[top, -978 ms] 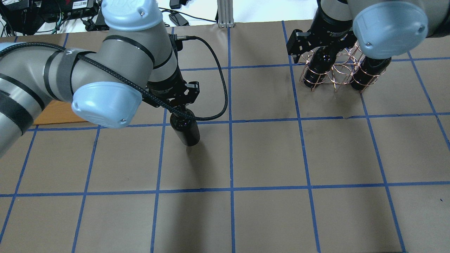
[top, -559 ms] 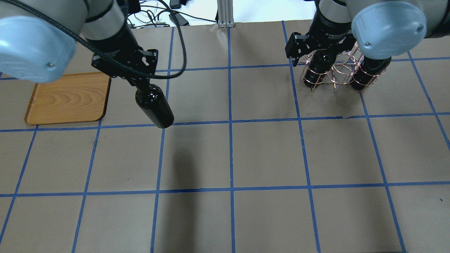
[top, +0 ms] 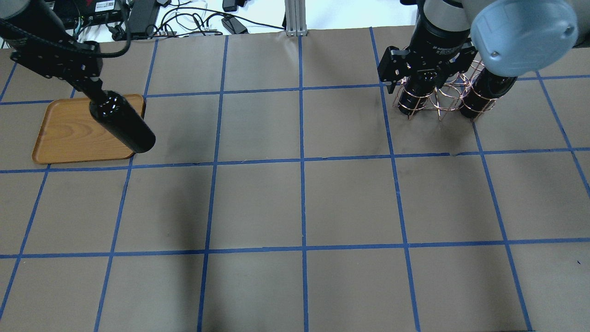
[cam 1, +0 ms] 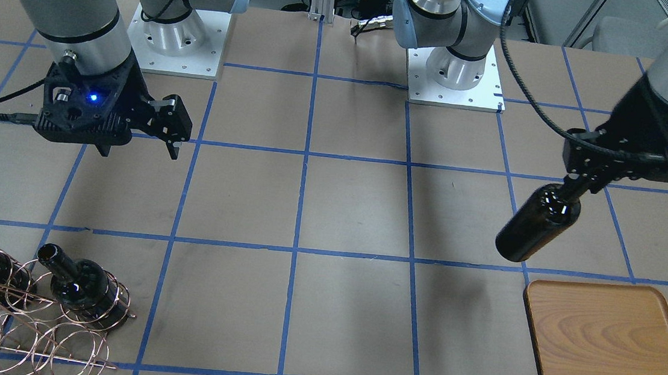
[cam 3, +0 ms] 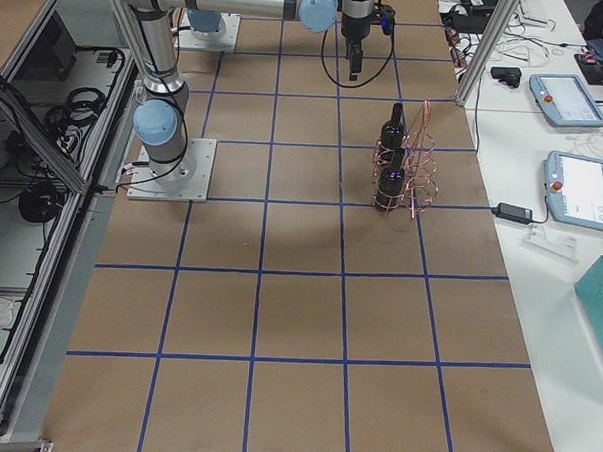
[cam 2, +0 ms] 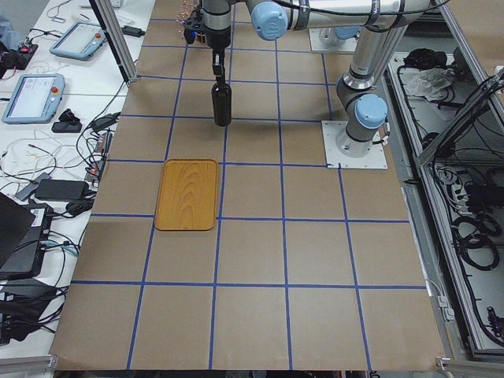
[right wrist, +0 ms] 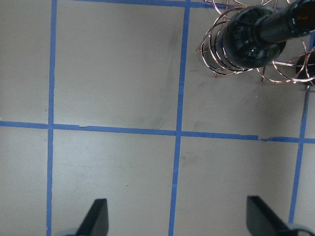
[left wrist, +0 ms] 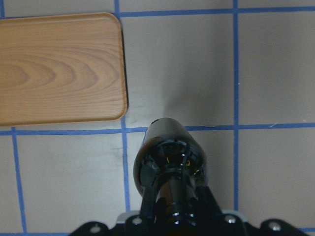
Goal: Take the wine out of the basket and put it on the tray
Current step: 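Carry the bottle with the left gripper over the wooden tray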
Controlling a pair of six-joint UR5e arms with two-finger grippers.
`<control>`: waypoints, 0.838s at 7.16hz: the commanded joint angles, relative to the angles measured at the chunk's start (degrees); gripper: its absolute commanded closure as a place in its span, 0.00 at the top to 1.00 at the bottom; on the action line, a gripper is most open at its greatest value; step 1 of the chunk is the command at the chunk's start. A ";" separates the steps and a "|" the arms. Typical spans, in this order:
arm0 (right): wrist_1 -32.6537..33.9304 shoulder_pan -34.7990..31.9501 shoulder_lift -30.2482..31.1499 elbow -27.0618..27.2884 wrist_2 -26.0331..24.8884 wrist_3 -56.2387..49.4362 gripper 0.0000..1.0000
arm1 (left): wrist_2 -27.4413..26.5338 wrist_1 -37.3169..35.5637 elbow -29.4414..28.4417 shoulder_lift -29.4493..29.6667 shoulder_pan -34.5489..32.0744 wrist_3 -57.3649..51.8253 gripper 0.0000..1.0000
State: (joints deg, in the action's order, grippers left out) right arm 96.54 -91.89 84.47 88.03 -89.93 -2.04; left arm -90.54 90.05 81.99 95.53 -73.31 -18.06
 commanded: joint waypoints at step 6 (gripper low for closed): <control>-2.41 -0.13 1.23 0.04 0.45 0.01 1.00 | 0.89 -11.02 -9.04 16.25 10.98 -13.31 0.00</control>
State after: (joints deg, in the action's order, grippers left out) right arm 93.67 -92.00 85.67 88.06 -89.61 -1.94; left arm -89.76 80.74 74.10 109.38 -63.41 -30.25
